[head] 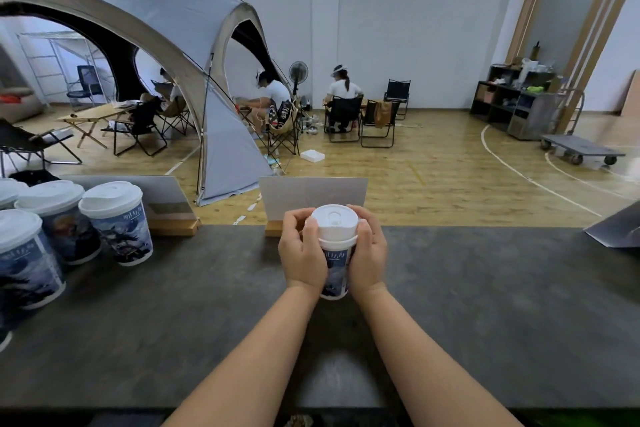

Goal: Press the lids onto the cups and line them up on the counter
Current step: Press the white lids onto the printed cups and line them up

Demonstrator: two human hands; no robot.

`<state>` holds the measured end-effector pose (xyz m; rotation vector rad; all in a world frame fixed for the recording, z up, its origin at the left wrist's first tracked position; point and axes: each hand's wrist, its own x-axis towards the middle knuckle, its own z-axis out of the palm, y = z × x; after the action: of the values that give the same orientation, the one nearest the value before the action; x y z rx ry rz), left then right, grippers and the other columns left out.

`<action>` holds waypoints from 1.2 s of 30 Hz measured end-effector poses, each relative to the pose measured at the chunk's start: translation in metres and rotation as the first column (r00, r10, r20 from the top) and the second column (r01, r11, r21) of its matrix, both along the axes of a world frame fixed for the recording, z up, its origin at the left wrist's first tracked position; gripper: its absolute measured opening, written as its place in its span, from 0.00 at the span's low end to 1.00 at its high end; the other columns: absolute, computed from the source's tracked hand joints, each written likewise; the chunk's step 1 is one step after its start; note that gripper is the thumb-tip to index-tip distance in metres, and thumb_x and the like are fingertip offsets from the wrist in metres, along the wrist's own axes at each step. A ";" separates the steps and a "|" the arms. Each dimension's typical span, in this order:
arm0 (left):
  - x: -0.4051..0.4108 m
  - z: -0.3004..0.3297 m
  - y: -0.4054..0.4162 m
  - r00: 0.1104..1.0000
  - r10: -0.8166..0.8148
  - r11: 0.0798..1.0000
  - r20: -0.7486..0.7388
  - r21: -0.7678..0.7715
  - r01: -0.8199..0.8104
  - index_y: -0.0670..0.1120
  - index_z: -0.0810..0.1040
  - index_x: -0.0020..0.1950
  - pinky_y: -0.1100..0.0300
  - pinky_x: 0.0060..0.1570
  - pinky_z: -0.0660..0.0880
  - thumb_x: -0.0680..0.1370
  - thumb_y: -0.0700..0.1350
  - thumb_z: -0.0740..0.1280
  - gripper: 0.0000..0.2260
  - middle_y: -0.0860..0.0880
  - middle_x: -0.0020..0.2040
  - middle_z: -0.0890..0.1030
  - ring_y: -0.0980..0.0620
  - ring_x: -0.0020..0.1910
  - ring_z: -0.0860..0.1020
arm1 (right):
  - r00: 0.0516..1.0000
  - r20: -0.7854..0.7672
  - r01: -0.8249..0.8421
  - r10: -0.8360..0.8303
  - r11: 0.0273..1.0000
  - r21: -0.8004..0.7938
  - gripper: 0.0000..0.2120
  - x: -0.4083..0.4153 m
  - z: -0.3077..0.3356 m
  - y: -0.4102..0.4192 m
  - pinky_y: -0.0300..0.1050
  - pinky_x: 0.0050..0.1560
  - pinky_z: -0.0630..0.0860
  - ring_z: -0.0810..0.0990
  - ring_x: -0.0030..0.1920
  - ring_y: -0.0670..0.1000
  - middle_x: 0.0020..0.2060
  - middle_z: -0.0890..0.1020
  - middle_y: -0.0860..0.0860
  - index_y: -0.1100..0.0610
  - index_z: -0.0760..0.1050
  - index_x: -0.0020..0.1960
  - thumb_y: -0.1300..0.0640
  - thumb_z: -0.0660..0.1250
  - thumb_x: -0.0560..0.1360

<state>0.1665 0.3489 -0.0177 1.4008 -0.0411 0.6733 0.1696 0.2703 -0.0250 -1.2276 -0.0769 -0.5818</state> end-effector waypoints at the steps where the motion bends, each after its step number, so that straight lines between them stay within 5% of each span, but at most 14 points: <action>1: 0.000 0.002 0.000 1.000 -0.012 1.000 -0.020 0.007 0.012 0.51 0.74 0.48 0.45 0.47 0.78 0.75 0.51 0.58 0.07 0.52 0.45 0.80 0.52 0.46 0.79 | 1.000 -0.001 -0.026 0.027 0.999 0.046 0.11 -0.002 0.002 0.001 0.45 0.44 0.79 0.82 0.46 0.50 0.46 0.83 0.51 0.54 0.77 0.51 0.54 0.59 0.74; 3: -0.003 0.003 -0.002 0.998 -0.057 0.998 -0.017 0.019 0.057 0.53 0.74 0.51 0.47 0.49 0.78 0.77 0.50 0.55 0.09 0.52 0.47 0.79 0.52 0.48 0.79 | 0.998 -0.012 -0.053 0.054 0.996 0.078 0.12 -0.007 0.001 0.005 0.46 0.44 0.79 0.82 0.47 0.51 0.48 0.82 0.54 0.56 0.76 0.53 0.52 0.59 0.75; 7: -0.012 -0.004 -0.009 0.998 -0.060 0.998 0.035 0.003 0.060 0.55 0.75 0.58 0.68 0.48 0.75 0.80 0.48 0.52 0.14 0.59 0.52 0.81 0.62 0.52 0.78 | 1.000 -0.029 -0.001 -0.001 0.998 -0.056 0.24 -0.012 -0.003 0.016 0.48 0.50 0.81 0.81 0.53 0.52 0.53 0.80 0.51 0.50 0.72 0.59 0.38 0.66 0.69; 21: 0.001 -0.012 -0.007 0.995 -0.003 1.000 0.102 0.019 0.001 0.44 0.74 0.59 0.70 0.42 0.74 0.80 0.42 0.51 0.14 0.58 0.48 0.81 0.62 0.48 0.79 | 0.998 0.011 0.056 -0.056 0.998 -0.020 0.24 -0.003 -0.002 0.021 0.39 0.42 0.78 0.81 0.48 0.50 0.50 0.80 0.53 0.55 0.72 0.56 0.43 0.67 0.65; 28: 0.000 -0.013 -0.003 0.996 -0.070 0.997 0.051 0.022 0.069 0.51 0.74 0.60 0.57 0.49 0.78 0.77 0.57 0.51 0.20 0.53 0.53 0.81 0.55 0.53 0.80 | 1.000 -0.021 -0.010 0.010 1.000 -0.023 0.21 -0.005 -0.007 0.019 0.48 0.50 0.79 0.80 0.54 0.54 0.54 0.79 0.53 0.50 0.72 0.58 0.38 0.61 0.72; 31: 0.001 -0.014 0.002 0.977 -0.200 0.978 -0.078 -0.080 0.194 0.54 0.72 0.65 0.46 0.60 0.76 0.77 0.59 0.54 0.20 0.46 0.62 0.78 0.47 0.61 0.78 | 0.992 -0.051 -0.116 0.118 0.993 0.032 0.21 -0.004 -0.008 0.012 0.50 0.54 0.78 0.79 0.57 0.58 0.58 0.78 0.59 0.54 0.72 0.62 0.41 0.56 0.77; 33: -0.005 -0.016 0.003 0.919 -0.353 0.915 -0.173 -0.269 0.301 0.52 0.72 0.67 0.54 0.62 0.75 0.81 0.60 0.54 0.20 0.46 0.64 0.78 0.49 0.63 0.77 | 0.983 -0.083 -0.159 0.165 0.984 0.082 0.19 -0.006 -0.009 0.010 0.46 0.54 0.78 0.80 0.59 0.55 0.60 0.79 0.59 0.53 0.71 0.65 0.45 0.52 0.81; 36: -0.015 -0.021 0.001 0.837 -0.497 0.810 -0.231 -0.471 0.350 0.46 0.75 0.64 0.68 0.50 0.77 0.85 0.54 0.49 0.20 0.46 0.62 0.80 0.55 0.57 0.79 | 0.977 -0.120 -0.164 0.177 0.980 0.109 0.19 -0.008 -0.007 0.017 0.46 0.56 0.78 0.79 0.61 0.54 0.61 0.79 0.56 0.49 0.73 0.64 0.45 0.52 0.80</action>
<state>0.1510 0.3500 -0.0390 1.0252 0.0576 0.0342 0.1618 0.2874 -0.0322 -1.1464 -0.0436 -0.3511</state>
